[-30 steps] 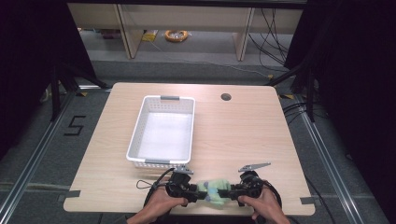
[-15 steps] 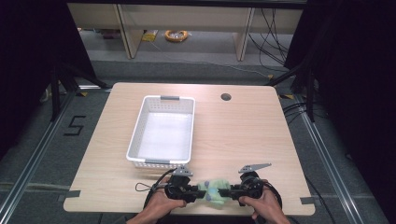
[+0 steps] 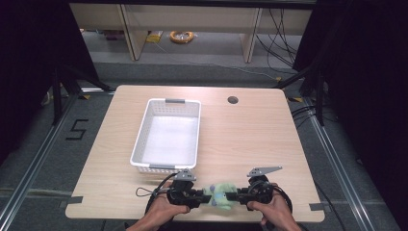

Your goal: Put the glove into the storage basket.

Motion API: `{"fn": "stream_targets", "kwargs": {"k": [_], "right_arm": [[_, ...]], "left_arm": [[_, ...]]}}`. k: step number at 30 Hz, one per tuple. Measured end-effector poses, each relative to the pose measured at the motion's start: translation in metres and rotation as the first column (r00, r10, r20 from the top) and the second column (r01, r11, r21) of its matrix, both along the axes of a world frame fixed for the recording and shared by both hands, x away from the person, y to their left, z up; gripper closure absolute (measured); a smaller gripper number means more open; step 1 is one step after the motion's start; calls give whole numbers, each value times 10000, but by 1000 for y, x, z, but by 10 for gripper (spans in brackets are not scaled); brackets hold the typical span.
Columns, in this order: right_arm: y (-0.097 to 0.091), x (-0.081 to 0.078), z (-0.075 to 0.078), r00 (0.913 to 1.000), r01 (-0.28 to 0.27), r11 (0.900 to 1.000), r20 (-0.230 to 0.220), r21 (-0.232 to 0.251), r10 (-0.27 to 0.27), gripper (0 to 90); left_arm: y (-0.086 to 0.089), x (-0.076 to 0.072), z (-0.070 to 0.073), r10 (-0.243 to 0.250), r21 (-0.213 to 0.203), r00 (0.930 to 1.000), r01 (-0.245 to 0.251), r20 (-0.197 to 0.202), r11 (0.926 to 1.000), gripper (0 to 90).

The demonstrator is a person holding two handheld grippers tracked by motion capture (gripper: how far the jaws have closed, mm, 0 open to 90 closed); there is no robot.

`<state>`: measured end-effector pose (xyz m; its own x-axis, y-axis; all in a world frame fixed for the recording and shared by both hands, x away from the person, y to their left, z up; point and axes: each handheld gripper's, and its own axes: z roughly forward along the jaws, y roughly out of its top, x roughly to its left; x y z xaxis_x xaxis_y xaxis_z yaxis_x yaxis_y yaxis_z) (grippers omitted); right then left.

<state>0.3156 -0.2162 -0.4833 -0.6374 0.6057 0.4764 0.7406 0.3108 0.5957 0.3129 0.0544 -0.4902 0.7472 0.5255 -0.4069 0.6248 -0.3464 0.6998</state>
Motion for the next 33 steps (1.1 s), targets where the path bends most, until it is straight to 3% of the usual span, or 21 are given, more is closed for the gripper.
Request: {"fn": "stream_targets", "kwargs": {"k": [1, 2, 4, 5, 6, 9, 10, 11, 14, 20, 25, 33], "right_arm": [[0, 1, 2, 9999, -143, 9998, 49, 117, 142, 734], [0, 2, 5, 9988, -263, 9996, 406, 62, 261, 734], [2, 1, 14, 9990, -202, 9998, 402, 91, 199, 735], [2, 4, 18, 9968, -283, 9996, 744, -37, 285, 735], [4, 3, 24, 9984, -205, 9998, 532, 29, 203, 735], [8, 10, 44, 9933, -388, 9992, 1090, -84, 395, 735], [10, 10, 50, 9949, -256, 9995, 967, -161, 271, 735], [12, 14, 55, 9919, -305, 9993, 1225, -198, 328, 735], [23, 22, 71, 9916, -318, 9995, 1249, -84, 326, 735], [48, 47, 90, 9845, -541, 9979, 1652, -349, 591, 736], [76, 73, 98, 9834, -810, 9959, 1597, -398, 863, 736], [121, 114, 99, 9880, -1104, 9933, 1054, -339, 1134, 737]], "left_arm": [[0, 0, 3, -8, -55, 10000, 8, 35, 10000, 723], [1, -1, 7, 63, -36, 9998, -62, 187, 10000, 723], [3, 0, 15, 63, -126, 9995, -59, 303, 9999, 723], [5, 2, 19, 52, -202, 9993, -45, 358, 9998, 723], [7, 3, 24, 80, -249, 9992, -70, 392, 9997, 723], [12, 6, 41, 269, -252, 9981, -256, 561, 9994, 722], [15, 9, 47, 182, -251, 9969, -164, 759, 9996, 722], [17, 11, 53, 198, -217, 9958, -179, 897, 9996, 722], [27, 19, 68, 351, -110, 9926, -340, 1160, 9994, 721], [52, 37, 84, 865, -46, 9909, -864, 1028, 9962, 721], [78, 55, 90, 1342, 65, 9876, -1352, 819, 9908, 721], [117, 82, 89, 2228, 212, 9739, -2238, 425, 9744, 721]]}}
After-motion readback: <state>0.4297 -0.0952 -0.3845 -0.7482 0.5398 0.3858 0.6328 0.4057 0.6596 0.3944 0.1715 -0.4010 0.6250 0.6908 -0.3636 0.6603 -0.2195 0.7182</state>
